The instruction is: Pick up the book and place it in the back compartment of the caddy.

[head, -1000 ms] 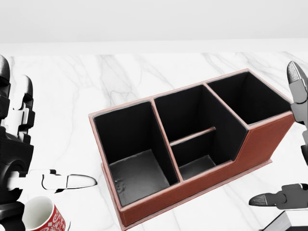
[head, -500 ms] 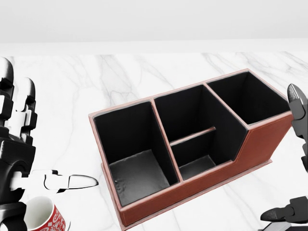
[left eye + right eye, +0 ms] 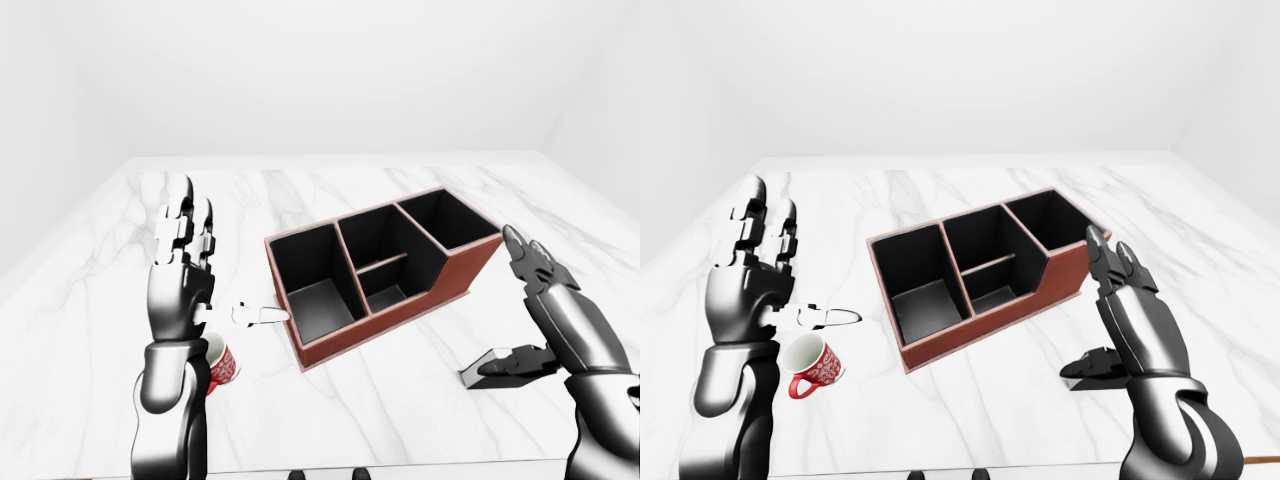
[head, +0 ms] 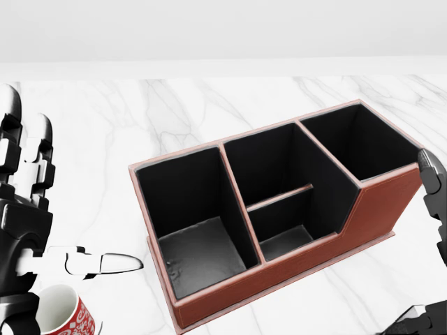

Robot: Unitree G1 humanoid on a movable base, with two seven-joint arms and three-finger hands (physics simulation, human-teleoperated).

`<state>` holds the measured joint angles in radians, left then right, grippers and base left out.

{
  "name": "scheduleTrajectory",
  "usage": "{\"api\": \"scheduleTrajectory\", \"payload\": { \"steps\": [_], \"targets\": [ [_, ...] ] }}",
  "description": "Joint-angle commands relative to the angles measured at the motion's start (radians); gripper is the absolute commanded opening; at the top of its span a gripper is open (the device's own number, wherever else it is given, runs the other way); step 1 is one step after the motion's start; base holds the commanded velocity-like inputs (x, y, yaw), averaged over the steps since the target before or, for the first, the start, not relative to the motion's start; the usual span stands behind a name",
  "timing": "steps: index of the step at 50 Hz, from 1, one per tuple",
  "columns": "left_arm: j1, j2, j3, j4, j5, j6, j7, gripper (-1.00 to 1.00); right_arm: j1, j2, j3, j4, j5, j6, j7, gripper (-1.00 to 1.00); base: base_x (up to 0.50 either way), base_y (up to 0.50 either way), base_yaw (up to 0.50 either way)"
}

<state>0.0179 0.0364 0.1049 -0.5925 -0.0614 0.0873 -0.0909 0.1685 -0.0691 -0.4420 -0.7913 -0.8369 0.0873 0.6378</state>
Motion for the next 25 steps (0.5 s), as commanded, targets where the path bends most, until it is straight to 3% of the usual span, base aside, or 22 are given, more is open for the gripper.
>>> {"api": "scheduleTrajectory", "payload": {
  "steps": [1,25],
  "targets": [
    [-0.001,0.0,0.0,0.006,0.001,0.0,0.0,1.0,0.014,0.008,-0.008,0.018,-0.019,0.0,0.004,1.0,0.0,0.0,0.0],
    [0.001,0.0,-0.002,0.013,0.004,0.0,-0.001,1.0,0.043,0.017,-0.034,0.077,-0.063,0.0,-0.004,1.0,0.0,0.0,0.0]
  ]
}}
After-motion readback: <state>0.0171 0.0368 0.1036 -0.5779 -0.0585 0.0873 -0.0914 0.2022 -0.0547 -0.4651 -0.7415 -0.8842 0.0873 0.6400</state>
